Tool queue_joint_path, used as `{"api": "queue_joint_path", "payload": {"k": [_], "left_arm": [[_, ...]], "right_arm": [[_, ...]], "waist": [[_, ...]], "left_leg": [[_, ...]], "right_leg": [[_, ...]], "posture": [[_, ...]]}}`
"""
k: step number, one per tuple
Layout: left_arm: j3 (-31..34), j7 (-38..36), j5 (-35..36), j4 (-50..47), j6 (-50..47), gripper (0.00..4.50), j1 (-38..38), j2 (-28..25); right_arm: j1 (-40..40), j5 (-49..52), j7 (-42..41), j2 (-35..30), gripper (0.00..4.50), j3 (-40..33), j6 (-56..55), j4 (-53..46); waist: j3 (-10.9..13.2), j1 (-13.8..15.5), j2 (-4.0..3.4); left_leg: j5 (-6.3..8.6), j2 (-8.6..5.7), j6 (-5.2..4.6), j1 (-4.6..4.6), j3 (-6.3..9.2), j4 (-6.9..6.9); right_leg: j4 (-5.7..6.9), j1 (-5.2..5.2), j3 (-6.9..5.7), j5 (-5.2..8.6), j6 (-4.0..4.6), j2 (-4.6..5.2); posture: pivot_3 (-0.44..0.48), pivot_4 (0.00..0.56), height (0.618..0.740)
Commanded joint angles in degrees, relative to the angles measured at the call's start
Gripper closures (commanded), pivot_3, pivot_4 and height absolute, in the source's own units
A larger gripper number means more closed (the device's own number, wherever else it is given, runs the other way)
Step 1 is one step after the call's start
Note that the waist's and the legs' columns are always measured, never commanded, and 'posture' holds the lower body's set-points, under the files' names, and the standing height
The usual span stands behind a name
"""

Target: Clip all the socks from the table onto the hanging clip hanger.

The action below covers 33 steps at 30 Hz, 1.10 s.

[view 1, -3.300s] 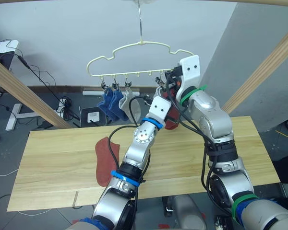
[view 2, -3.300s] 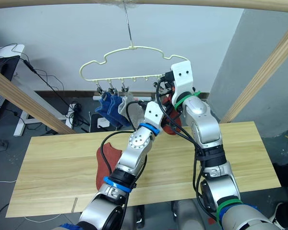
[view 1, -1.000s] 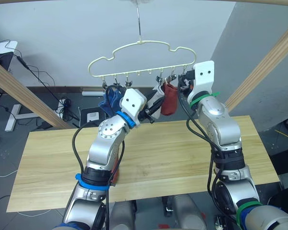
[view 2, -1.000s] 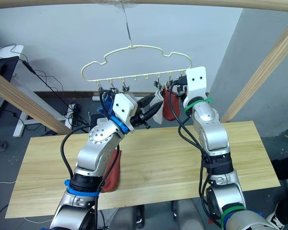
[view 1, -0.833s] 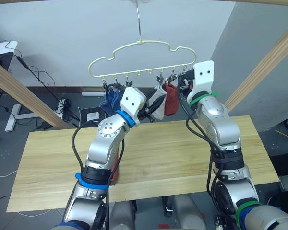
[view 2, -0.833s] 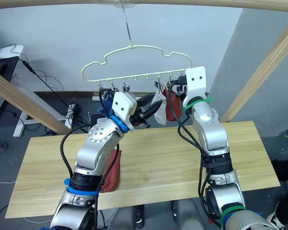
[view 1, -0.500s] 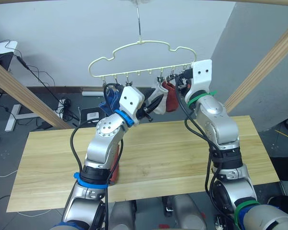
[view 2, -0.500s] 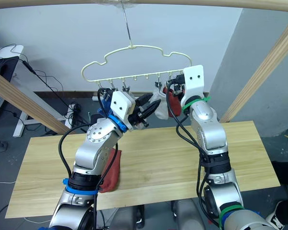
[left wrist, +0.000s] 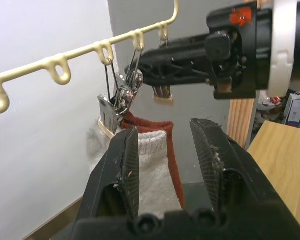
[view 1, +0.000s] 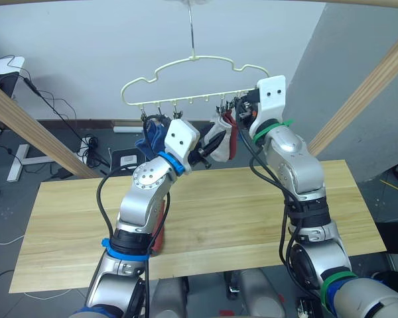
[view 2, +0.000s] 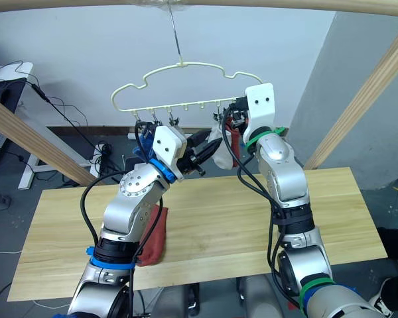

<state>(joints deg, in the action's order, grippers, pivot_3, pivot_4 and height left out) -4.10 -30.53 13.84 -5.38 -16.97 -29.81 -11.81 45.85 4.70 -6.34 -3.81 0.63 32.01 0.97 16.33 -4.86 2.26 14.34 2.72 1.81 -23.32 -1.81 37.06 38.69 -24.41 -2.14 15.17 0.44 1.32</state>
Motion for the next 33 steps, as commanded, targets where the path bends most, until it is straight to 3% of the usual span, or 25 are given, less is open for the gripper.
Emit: {"api": "queue_joint_path", "payload": {"k": [1,3,6,7,10,13,20,29,33], "left_arm": [[0.7,0.0,1.0,-3.5,0.4,2.65,0.3,-0.4],[0.6,0.0,1.1,-3.9,0.2,2.65,0.8,-0.6],[0.8,0.1,2.0,-5.0,-0.4,2.65,1.6,-0.3],[1.1,-0.2,3.5,-5.9,-1.3,2.65,2.1,0.0],[1.9,-1.2,8.0,-8.5,-3.7,2.65,3.1,0.7],[2.6,-1.5,10.3,-10.0,-5.0,2.10,3.5,0.5],[1.4,-2.7,7.6,-13.2,-3.4,0.04,9.6,-4.2],[-0.5,0.5,5.1,-17.1,-3.5,0.04,14.1,-4.3],[-0.5,0.9,5.3,-16.7,-3.8,0.00,13.4,-4.2]], "right_arm": [[1.2,0.5,-0.2,0.1,2.84,-0.6,-1.5,-1.0],[1.2,0.5,0.0,0.0,3.24,-0.8,-1.7,-0.9],[1.3,0.6,0.0,-0.1,4.31,-1.1,-1.9,-0.7],[1.3,0.6,-0.1,-0.1,4.47,-1.1,-1.9,-0.6],[1.4,0.6,-0.2,-0.1,4.47,-1.2,-2.0,-0.5],[1.5,0.7,-0.4,-0.3,4.50,-1.3,-2.0,-0.3],[1.7,1.1,-0.6,-0.3,4.50,-1.8,-1.8,-0.2],[1.4,1.8,-0.9,-0.6,4.50,-2.1,-1.5,-0.8],[1.3,1.5,-1.1,-0.8,3.21,-1.7,-1.2,-1.1]], "waist": [[0.0,0.0,0.00],[0.0,0.0,0.00],[0.0,0.0,0.00],[0.0,0.0,0.00],[0.0,0.0,0.00],[0.0,0.0,0.00],[0.0,-0.2,-0.01],[0.0,0.0,-0.01],[0.0,0.0,-0.01]], "left_leg": [[0.00,0.00,0.00,0.00,0.00,0.00],[0.00,0.00,0.00,0.00,0.00,0.00],[0.00,0.01,0.00,0.00,0.00,0.00],[0.00,0.00,0.00,0.01,-0.01,0.00],[0.00,0.01,0.01,0.01,-0.01,0.00],[0.00,0.01,0.01,0.02,-0.01,0.02],[0.00,0.03,0.01,0.19,-0.11,-0.01],[0.00,-0.01,0.00,0.17,-0.10,0.03],[0.00,0.01,0.00,0.19,-0.09,0.00]], "right_leg": [[0.00,0.00,0.00,0.00,0.00,0.00],[0.00,0.00,0.00,0.00,0.00,0.00],[0.01,0.00,0.00,0.00,0.00,0.00],[0.02,0.00,0.01,0.00,0.00,0.00],[0.02,0.00,0.01,0.00,0.00,0.01],[0.04,0.00,0.02,0.00,0.00,0.00],[0.16,0.00,0.14,0.00,0.01,-0.02],[0.18,0.01,0.15,0.00,0.01,0.02],[0.19,0.01,0.14,0.00,0.01,0.00]], "posture": [[-0.162,0.264,0.740],[-0.162,0.264,0.740],[-0.161,0.263,0.740],[-0.161,0.263,0.740],[-0.160,0.264,0.740],[-0.157,0.266,0.740],[-0.154,0.271,0.740],[-0.145,0.272,0.740],[-0.151,0.275,0.740]]}}
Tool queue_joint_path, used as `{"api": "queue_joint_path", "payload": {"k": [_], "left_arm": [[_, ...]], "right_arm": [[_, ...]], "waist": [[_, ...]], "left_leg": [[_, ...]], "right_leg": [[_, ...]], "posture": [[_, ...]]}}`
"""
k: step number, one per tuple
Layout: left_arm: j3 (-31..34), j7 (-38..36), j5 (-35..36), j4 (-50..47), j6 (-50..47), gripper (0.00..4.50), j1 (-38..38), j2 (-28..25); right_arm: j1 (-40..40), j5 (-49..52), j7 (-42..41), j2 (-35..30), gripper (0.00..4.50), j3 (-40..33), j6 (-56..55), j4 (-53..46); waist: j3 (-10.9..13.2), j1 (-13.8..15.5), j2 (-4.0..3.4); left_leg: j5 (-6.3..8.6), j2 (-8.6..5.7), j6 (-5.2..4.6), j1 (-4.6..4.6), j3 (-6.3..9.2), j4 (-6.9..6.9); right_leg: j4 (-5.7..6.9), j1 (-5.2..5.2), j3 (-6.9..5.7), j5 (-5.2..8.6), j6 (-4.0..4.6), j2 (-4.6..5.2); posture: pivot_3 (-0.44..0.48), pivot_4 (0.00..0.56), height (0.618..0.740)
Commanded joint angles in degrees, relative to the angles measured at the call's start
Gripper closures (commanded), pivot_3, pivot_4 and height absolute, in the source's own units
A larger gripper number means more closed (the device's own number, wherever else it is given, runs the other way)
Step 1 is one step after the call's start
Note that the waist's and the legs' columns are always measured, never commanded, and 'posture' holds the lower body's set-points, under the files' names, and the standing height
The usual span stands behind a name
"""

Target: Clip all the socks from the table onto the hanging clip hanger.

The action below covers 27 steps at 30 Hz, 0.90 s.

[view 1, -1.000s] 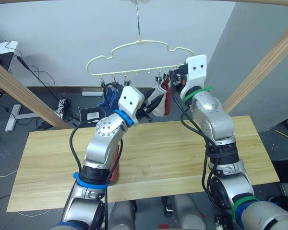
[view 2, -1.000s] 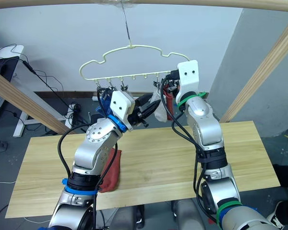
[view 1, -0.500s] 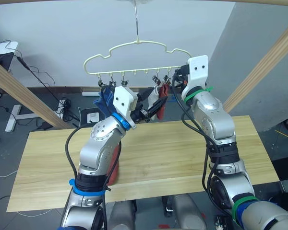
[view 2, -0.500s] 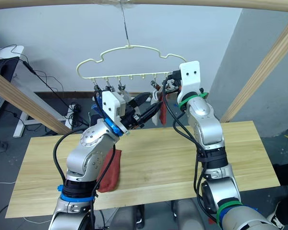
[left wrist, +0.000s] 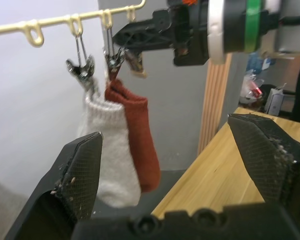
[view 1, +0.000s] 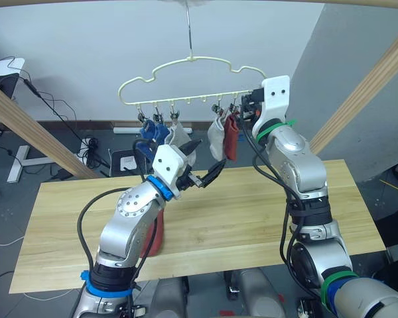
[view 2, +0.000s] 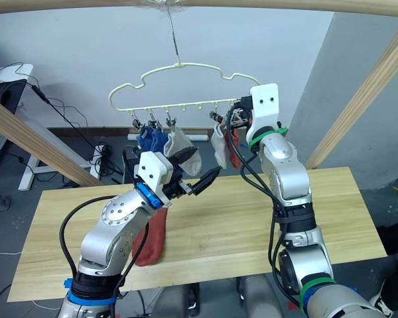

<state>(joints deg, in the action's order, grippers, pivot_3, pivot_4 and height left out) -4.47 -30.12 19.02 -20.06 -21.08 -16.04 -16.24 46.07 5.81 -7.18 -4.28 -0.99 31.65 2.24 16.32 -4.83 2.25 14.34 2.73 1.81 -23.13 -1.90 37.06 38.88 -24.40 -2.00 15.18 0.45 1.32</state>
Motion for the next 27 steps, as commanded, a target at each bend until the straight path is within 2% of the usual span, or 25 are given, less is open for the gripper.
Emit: {"api": "queue_joint_path", "payload": {"k": [1,21,27], "left_arm": [[-0.1,0.5,0.2,-1.8,0.2,0.00,-0.7,0.3],[-0.6,-0.7,0.5,-0.6,0.4,0.00,-1.4,0.2],[-0.6,-0.9,0.2,-0.3,0.6,0.00,-1.7,0.1]], "right_arm": [[0.9,0.3,-0.3,-0.4,2.83,0.0,-0.7,-2.6],[-7.0,4.1,-3.9,-2.6,2.83,-0.5,2.9,-17.1],[-9.7,2.0,-3.5,-4.3,2.83,1.3,4.1,-19.5]], "waist": [[0.0,0.0,0.00],[0.0,0.0,0.00],[0.0,0.0,0.00]], "left_leg": [[0.00,0.00,0.00,0.00,0.00,0.00],[0.00,-0.01,0.00,0.00,-0.01,0.01],[0.00,-0.02,0.00,0.00,0.00,0.01]], "right_leg": [[0.00,0.00,0.00,0.00,0.00,0.00],[0.00,0.01,0.01,0.01,-0.01,0.00],[-0.02,0.01,0.01,0.01,-0.02,0.00]], "posture": [[-0.152,0.275,0.740],[-0.160,0.279,0.740],[-0.160,0.279,0.740]]}}
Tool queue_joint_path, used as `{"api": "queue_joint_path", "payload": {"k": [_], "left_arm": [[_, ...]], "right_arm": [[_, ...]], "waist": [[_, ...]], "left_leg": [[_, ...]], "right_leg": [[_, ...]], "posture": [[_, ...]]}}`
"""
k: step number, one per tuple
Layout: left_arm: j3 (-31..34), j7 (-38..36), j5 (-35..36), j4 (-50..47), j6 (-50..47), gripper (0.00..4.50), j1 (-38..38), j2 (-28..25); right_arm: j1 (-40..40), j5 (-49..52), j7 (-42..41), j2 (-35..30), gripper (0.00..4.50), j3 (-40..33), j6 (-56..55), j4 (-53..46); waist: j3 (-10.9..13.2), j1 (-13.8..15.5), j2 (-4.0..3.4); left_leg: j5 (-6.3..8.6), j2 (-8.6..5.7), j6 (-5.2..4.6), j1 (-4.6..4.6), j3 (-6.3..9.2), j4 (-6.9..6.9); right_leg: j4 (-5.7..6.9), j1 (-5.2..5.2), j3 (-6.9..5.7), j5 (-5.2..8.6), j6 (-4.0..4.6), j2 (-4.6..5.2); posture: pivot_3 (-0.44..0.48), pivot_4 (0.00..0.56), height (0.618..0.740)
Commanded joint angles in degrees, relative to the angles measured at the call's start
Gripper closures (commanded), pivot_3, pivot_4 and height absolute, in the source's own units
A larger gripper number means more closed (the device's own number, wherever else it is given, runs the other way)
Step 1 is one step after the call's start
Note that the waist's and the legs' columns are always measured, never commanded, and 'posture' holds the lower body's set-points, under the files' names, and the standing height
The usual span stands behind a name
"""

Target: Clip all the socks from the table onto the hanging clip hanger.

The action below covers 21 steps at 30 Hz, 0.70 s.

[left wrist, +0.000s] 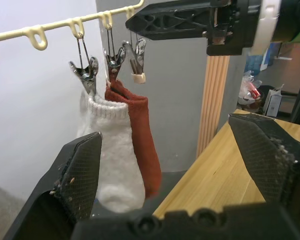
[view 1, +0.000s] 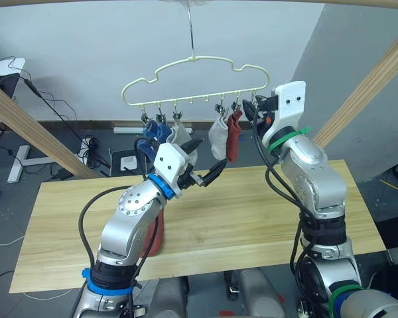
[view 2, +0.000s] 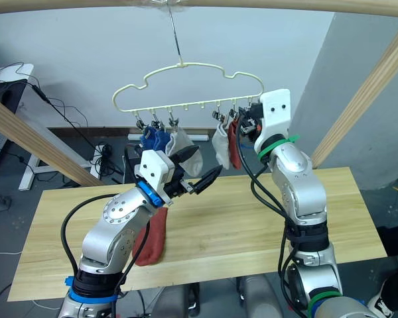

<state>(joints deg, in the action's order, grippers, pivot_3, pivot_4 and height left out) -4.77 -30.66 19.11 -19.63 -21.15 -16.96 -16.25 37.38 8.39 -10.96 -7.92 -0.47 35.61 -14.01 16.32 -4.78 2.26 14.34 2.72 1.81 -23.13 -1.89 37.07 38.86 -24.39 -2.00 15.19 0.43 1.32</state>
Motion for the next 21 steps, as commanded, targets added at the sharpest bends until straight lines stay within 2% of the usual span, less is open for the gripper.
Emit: {"api": "queue_joint_path", "payload": {"k": [1,6,9,11,21], "left_arm": [[-0.3,-0.4,0.1,-0.7,0.7,0.00,-0.8,0.0],[-0.5,-0.7,0.0,-0.3,1.0,0.00,-1.1,0.0],[-0.6,-0.9,-0.1,-0.1,1.2,0.00,-1.2,-0.1],[-0.6,-1.0,-0.1,0.0,1.3,0.00,-1.3,-0.1],[-0.7,-1.3,-0.3,0.6,1.7,0.00,-1.7,-0.1]], "right_arm": [[-1.5,-1.0,0.6,-0.7,2.83,1.2,0.4,-3.5],[-2.4,-2.3,2.5,-0.2,2.83,2.1,0.2,-3.0],[-2.4,-2.8,3.4,0.4,2.19,2.0,-0.2,-2.4],[-2.3,-3.3,3.7,0.6,1.52,2.4,-0.1,-1.7],[1.3,-5.6,7.0,1.9,1.52,1.8,-3.8,6.0]], "waist": [[0.0,0.0,0.00],[0.0,-0.1,0.00],[0.0,0.0,0.00],[0.0,0.0,0.00],[0.0,0.0,0.00]], "left_leg": [[0.00,0.00,0.00,0.00,-0.01,0.00],[0.00,0.01,0.00,0.02,-0.01,0.00],[0.00,0.00,0.00,0.02,-0.01,0.00],[0.00,0.00,0.00,0.02,-0.01,0.01],[0.00,0.00,0.01,0.02,-0.01,0.01]], "right_leg": [[0.00,0.00,0.01,0.00,0.00,0.00],[0.02,0.00,0.01,0.00,0.00,-0.02],[0.02,0.00,0.01,0.00,-0.01,-0.02],[0.01,0.00,0.01,0.00,-0.01,-0.02],[0.01,0.00,0.01,0.00,0.00,-0.02]], "posture": [[-0.162,0.277,0.740],[-0.160,0.275,0.740],[-0.159,0.273,0.740],[-0.158,0.273,0.740],[-0.156,0.269,0.740]]}}
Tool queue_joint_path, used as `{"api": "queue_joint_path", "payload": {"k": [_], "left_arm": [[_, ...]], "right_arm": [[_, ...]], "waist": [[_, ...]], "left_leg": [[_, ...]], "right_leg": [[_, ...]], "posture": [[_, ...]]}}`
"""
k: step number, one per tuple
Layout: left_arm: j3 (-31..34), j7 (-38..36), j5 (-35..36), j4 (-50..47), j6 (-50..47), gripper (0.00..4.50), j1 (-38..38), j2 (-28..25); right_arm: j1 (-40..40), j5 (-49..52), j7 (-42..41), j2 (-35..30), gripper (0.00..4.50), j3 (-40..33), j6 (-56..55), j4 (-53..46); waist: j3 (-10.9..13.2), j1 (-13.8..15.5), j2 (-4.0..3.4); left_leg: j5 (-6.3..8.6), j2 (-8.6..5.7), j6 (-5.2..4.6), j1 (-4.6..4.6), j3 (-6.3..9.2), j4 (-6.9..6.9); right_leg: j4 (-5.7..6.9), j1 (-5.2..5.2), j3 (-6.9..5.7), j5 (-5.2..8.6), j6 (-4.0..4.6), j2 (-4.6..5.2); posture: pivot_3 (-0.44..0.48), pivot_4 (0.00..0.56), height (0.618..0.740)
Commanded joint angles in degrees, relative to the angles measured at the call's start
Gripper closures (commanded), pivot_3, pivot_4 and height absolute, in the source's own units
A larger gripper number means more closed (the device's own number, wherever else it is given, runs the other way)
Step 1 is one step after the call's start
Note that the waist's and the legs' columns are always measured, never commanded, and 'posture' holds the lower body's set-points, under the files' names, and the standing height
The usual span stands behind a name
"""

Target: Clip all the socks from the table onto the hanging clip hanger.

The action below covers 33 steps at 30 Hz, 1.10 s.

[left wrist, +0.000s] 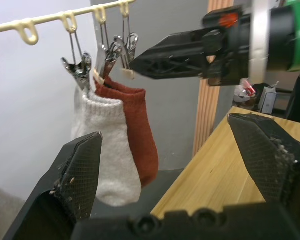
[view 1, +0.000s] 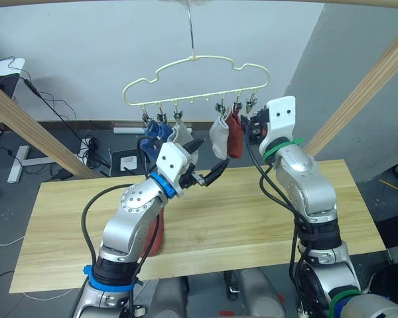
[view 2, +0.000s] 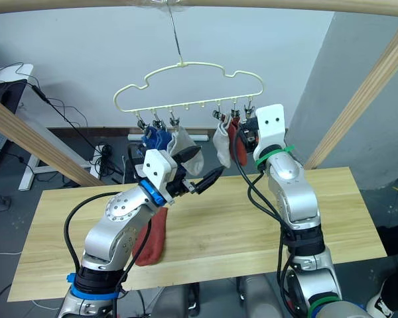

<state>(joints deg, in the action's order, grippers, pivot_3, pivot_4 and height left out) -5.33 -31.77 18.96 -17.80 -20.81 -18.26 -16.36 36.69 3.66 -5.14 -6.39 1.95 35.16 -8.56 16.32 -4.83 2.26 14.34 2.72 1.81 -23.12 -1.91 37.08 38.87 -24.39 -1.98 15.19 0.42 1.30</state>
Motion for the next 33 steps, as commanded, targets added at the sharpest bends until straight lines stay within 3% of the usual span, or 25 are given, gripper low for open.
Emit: {"api": "queue_joint_path", "payload": {"k": [1,30,33], "left_arm": [[-0.1,-0.2,-0.2,-1.2,1.4,0.00,-0.4,0.0],[-0.2,0.4,-0.5,-1.2,1.2,0.00,-1.3,0.4],[-0.2,0.5,-0.5,-1.4,1.1,0.00,-1.2,0.4]], "right_arm": [[2.3,-1.0,1.4,0.6,1.52,-0.8,-3.9,1.3],[9.2,1.1,5.3,7.4,1.52,-3.4,-6.8,9.7],[9.3,1.1,5.3,7.5,2.13,-3.5,-7.0,10.0]], "waist": [[0.0,0.0,0.00],[0.0,0.0,0.00],[0.0,0.0,0.00]], "left_leg": [[0.00,0.00,0.00,0.00,0.00,0.00],[0.00,0.01,0.00,-0.01,0.00,-0.01],[0.00,0.00,0.00,-0.01,0.00,-0.01]], "right_leg": [[0.00,0.00,0.00,0.00,0.00,0.00],[0.00,0.00,0.00,-0.01,0.01,0.01],[-0.01,0.00,0.00,-0.01,0.01,0.01]], "posture": [[-0.156,0.269,0.740],[-0.150,0.269,0.740],[-0.149,0.269,0.740]]}}
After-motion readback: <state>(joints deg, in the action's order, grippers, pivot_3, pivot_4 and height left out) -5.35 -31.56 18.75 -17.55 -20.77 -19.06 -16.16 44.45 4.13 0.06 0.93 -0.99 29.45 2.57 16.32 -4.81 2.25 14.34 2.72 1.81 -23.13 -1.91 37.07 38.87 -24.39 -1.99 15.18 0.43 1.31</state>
